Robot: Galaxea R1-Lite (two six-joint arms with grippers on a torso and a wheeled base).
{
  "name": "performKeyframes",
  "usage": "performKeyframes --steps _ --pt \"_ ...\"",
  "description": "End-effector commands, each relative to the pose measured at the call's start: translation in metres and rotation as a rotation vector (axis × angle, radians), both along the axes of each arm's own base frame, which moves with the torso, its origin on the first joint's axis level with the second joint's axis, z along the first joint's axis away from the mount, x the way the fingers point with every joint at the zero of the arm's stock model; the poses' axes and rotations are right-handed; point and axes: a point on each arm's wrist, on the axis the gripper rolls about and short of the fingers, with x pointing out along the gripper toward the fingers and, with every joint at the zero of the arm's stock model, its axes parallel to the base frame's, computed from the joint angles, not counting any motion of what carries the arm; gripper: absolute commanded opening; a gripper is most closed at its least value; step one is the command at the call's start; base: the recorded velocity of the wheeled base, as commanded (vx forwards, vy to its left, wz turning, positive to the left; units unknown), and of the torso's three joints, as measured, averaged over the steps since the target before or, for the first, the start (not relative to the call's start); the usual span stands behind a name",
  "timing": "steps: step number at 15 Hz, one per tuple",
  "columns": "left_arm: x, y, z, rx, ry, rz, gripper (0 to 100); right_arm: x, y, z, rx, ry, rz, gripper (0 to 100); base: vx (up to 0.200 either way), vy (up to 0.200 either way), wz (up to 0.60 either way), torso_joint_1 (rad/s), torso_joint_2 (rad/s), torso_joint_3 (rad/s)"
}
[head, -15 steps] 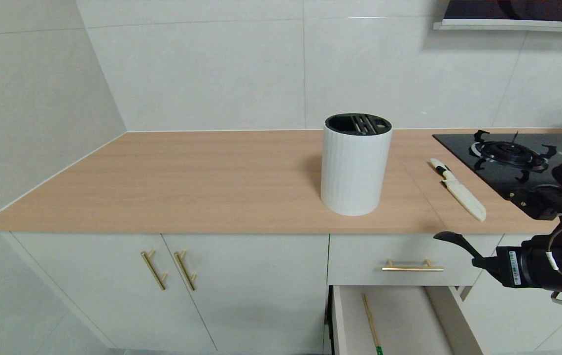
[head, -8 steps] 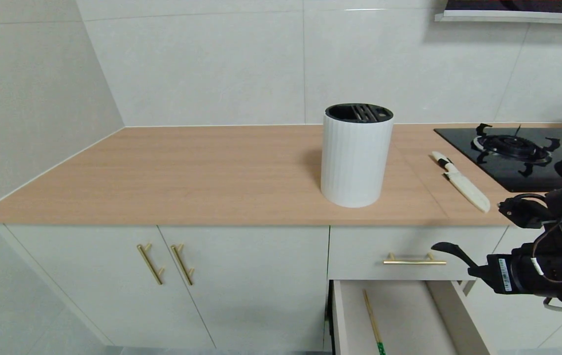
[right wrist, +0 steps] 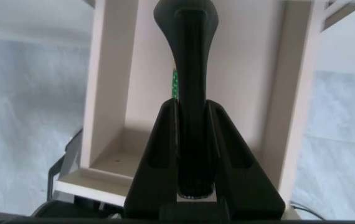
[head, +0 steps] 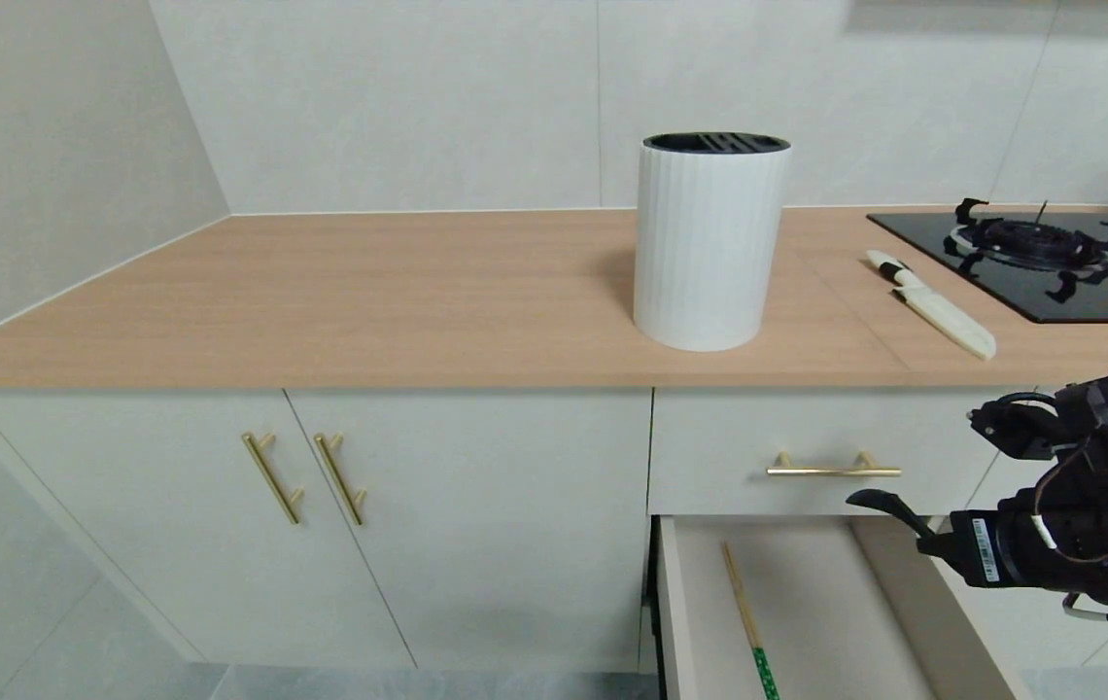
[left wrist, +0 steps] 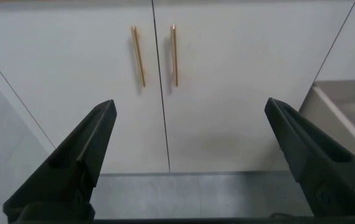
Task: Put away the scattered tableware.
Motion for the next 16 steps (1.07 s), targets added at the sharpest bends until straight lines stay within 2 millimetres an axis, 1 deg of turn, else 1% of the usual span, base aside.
performKeyframes --steps 1,6,10,14,16 --pt "0.0 0.0 0.0 0.0 0.0 0.0 100 0.002 0.0 -0.002 -0.002 0.008 0.0 0 0.0 0.0 0.0 -0.178 0.45 0.29" --pt "0.0 0.0 0.0 0.0 0.0 0.0 100 0.0 0.006 -0.007 -0.006 0.018 0.023 0 0.0 0.0 0.0 -0.15 0.46 0.309" --pt "0.0 0.0 0.0 -0.002 0.0 0.0 100 0.0 0.006 -0.008 -0.007 0.021 0.024 0 0.0 0.0 0.0 -0.095 0.41 0.314" --pt "0.0 0.0 0.0 0.0 0.0 0.0 100 0.0 0.008 -0.009 -0.009 0.027 0.03 0 0.0 0.0 0.0 -0.024 0.09 0.057" --pt "0.0 0.0 0.0 0.0 0.0 0.0 100 0.001 0.009 -0.013 -0.014 0.045 0.035 0 0.0 0.0 0.0 0.0 0.0 0.0"
